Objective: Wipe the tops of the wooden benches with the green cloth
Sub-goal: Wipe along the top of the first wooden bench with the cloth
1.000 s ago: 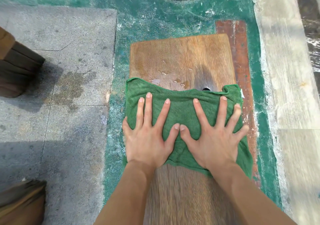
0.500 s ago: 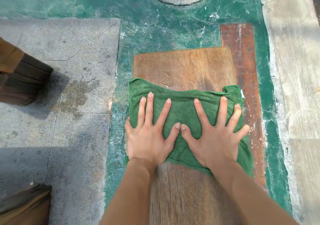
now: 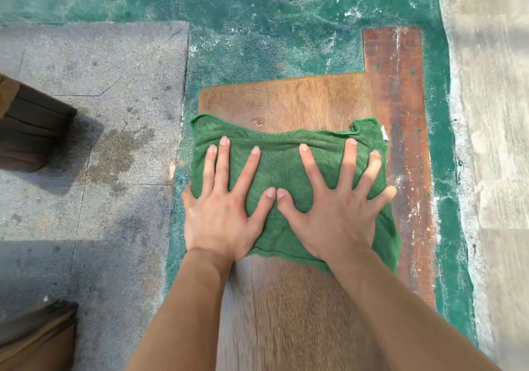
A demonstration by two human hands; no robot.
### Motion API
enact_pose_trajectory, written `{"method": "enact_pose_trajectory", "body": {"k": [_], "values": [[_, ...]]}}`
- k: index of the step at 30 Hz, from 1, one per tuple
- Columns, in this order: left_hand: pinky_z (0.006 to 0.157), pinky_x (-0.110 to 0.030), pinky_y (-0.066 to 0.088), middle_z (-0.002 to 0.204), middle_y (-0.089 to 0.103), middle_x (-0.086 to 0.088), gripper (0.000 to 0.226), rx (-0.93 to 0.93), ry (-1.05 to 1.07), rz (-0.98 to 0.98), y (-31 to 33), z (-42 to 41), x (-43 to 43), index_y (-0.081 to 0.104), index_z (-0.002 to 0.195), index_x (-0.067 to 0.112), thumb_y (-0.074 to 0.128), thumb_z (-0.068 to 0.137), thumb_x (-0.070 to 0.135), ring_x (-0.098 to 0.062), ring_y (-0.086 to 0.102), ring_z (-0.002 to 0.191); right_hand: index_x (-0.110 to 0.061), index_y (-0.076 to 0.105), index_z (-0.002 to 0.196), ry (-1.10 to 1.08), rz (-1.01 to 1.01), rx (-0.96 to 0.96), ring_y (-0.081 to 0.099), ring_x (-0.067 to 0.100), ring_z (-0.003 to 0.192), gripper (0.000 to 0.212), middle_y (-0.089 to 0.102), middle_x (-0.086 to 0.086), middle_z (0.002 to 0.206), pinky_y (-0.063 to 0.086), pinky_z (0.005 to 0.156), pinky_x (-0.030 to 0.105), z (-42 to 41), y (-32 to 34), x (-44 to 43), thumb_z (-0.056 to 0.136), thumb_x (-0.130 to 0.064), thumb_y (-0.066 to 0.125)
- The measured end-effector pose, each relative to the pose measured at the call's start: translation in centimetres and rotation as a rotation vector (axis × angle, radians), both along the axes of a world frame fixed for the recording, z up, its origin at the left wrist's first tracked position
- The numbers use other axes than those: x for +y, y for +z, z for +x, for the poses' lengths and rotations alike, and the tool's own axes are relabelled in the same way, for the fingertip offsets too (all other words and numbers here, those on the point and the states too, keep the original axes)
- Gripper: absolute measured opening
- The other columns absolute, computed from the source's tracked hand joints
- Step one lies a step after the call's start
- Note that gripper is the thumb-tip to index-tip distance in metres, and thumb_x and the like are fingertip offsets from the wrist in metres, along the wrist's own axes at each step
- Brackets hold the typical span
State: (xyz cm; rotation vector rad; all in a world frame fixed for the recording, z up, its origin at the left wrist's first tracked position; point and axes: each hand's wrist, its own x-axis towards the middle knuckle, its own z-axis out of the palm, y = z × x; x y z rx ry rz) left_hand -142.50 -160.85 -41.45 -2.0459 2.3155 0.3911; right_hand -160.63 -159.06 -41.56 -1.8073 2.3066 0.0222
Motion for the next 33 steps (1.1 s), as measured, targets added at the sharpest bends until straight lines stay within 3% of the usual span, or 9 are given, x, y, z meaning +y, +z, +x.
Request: {"method": "enact_pose_trajectory", "body": {"k": [6,10,18,21,23,25,28,30,33], "values": [[0.112,-0.069,0.030,0.176,-0.013,0.004,0.071,0.042,0.007,-0.017,-0.4,-0.2,-3.1,0.001,0.163,0.054,0.016,0.098,0.079,-0.016,-0.011,0.162,-0.060,0.005,0.160,-0.013,-0.001,-0.003,-0.002,0.052,0.157,0.080,-0.001,0.016,0.176,0.009,0.108,0.083,-0.2,0.1,-2.7,0.088,-0.091,0.020],[0.108,-0.072,0.032,0.177,-0.003,0.000,0.070,0.023,-0.004,-0.064,-0.9,-0.5,-5.6,0.010,0.164,0.051,0.019,0.100,0.077,-0.020,0.000,0.163,-0.061,0.012,0.160,-0.017,-0.024,0.017,0.007,0.053,0.155,0.078,0.007,0.016,0.175,0.016,0.107,0.084,-0.5,-0.1,-5.1,0.088,-0.089,0.025],[0.107,-0.076,0.032,0.177,-0.002,-0.003,0.071,0.059,-0.015,-0.028,-1.2,-1.0,-10.2,0.013,0.165,0.047,0.025,0.101,0.074,-0.024,0.003,0.163,-0.057,0.014,0.162,-0.023,0.038,0.055,0.007,0.056,0.155,0.081,0.002,0.016,0.176,0.022,0.107,0.084,-1.3,0.4,-9.9,0.088,-0.089,0.028],[0.108,-0.077,0.028,0.176,0.013,-0.005,0.069,0.043,-0.036,-0.012,-1.3,-1.6,-13.0,0.015,0.165,0.047,0.022,0.102,0.076,-0.025,0.009,0.163,-0.058,0.014,0.161,-0.027,0.035,0.051,0.005,0.054,0.156,0.080,0.003,0.015,0.176,0.022,0.108,0.082,-1.8,0.1,-12.2,0.089,-0.089,0.027],[0.107,-0.076,0.029,0.168,0.032,-0.007,0.067,0.026,-0.023,-0.009,-1.2,-2.0,-14.4,0.022,0.162,0.049,0.020,0.101,0.077,-0.029,0.020,0.160,-0.059,0.015,0.160,-0.028,0.050,0.033,0.001,0.050,0.157,0.078,0.007,0.012,0.175,0.018,0.111,0.080,-2.0,0.2,-13.9,0.088,-0.090,0.025],[0.108,-0.072,0.030,0.149,0.050,-0.008,0.066,0.014,-0.001,0.031,-1.3,-2.0,-15.6,0.038,0.154,0.046,0.019,0.100,0.078,-0.032,0.038,0.148,-0.059,0.025,0.156,-0.045,0.127,0.028,0.002,0.041,0.157,0.077,0.021,0.009,0.170,0.010,0.114,0.076,-2.2,0.1,-15.5,0.086,-0.091,0.023],[0.096,-0.055,0.040,0.111,0.069,-0.007,0.072,-0.026,0.051,0.062,-0.7,-2.7,-19.4,0.067,0.116,0.031,0.018,0.096,0.080,-0.035,0.061,0.111,-0.041,0.062,0.134,-0.086,0.171,0.035,0.039,0.034,0.139,0.080,0.059,0.007,0.139,0.016,0.113,0.064,-2.5,0.8,-19.8,0.086,-0.088,0.020],[0.079,-0.044,0.042,0.092,0.073,-0.011,0.079,-0.059,0.136,0.085,-1.0,-3.0,-21.7,0.070,0.090,0.022,0.016,0.093,0.080,-0.038,0.068,0.092,-0.029,0.076,0.115,-0.042,0.194,0.035,0.056,0.034,0.117,0.084,0.069,0.007,0.117,0.032,0.102,0.050,-2.4,0.3,-23.0,0.086,-0.082,0.018],[0.071,-0.041,0.038,0.084,0.073,-0.016,0.081,-0.050,0.183,0.101,-1.2,-3.1,-22.5,0.068,0.079,0.017,0.015,0.094,0.076,-0.041,0.070,0.082,-0.022,0.078,0.109,-0.036,0.162,-0.002,0.064,0.035,0.105,0.085,0.072,0.011,0.109,0.041,0.092,0.042,-2.5,-0.3,-24.2,0.086,-0.077,0.017]]}}
